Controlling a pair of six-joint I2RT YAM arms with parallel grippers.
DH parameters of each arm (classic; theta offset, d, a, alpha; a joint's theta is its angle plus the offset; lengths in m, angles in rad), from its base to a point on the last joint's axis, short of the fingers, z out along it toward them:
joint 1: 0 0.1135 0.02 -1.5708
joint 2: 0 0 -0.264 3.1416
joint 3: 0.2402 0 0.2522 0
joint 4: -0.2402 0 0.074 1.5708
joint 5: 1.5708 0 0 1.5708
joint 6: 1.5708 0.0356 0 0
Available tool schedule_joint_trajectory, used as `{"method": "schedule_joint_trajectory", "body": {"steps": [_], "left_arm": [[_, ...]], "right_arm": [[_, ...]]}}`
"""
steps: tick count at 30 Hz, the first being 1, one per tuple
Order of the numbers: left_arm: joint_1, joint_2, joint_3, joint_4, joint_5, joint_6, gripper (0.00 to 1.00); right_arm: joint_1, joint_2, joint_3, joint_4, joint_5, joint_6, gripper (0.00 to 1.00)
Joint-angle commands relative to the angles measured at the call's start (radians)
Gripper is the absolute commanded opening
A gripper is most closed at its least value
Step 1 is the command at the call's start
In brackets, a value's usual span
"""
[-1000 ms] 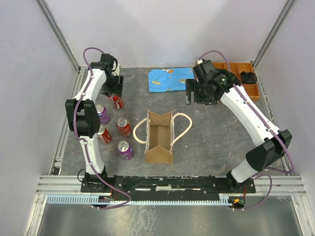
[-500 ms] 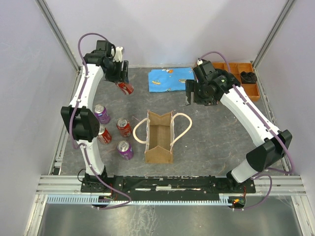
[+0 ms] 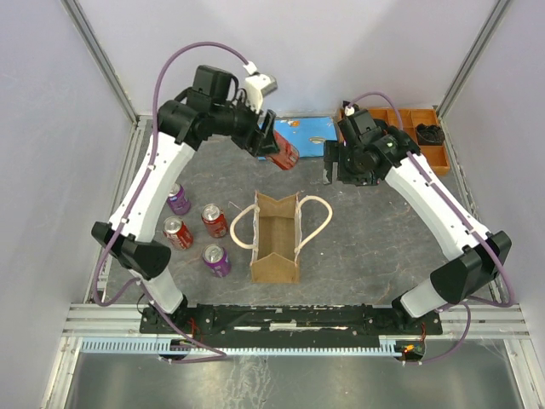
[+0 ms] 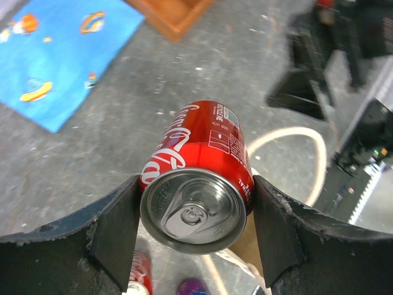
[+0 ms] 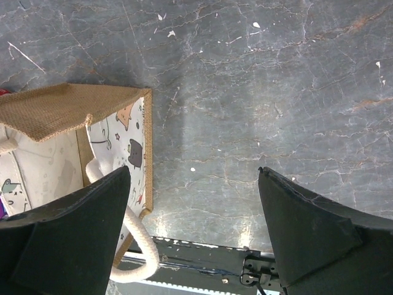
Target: Place the beverage into the canvas bag
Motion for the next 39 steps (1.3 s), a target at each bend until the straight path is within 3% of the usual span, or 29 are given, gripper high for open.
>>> {"method": "schedule_joint_trajectory", "body": {"steps": [1, 14, 39], "left_arm": [[-0.084, -0.096, -0.062, 0.053, 0.074, 0.061, 0.03], [-0.320, -0.188, -0.337, 0.058, -0.077, 0.150, 0.03], [-0.345, -0.214, -0.543, 0.156, -0.275, 0.204, 0.03]], "right_arm": [[-0.003, -0.057, -0.013, 0.018, 0.015, 0.006, 0.93], [-0.007, -0.095, -0.039, -0.013, 0.052, -0.020, 0.93], [-0.049, -0.112, -0.057, -0.022, 0.029, -0.051, 0.92]]}}
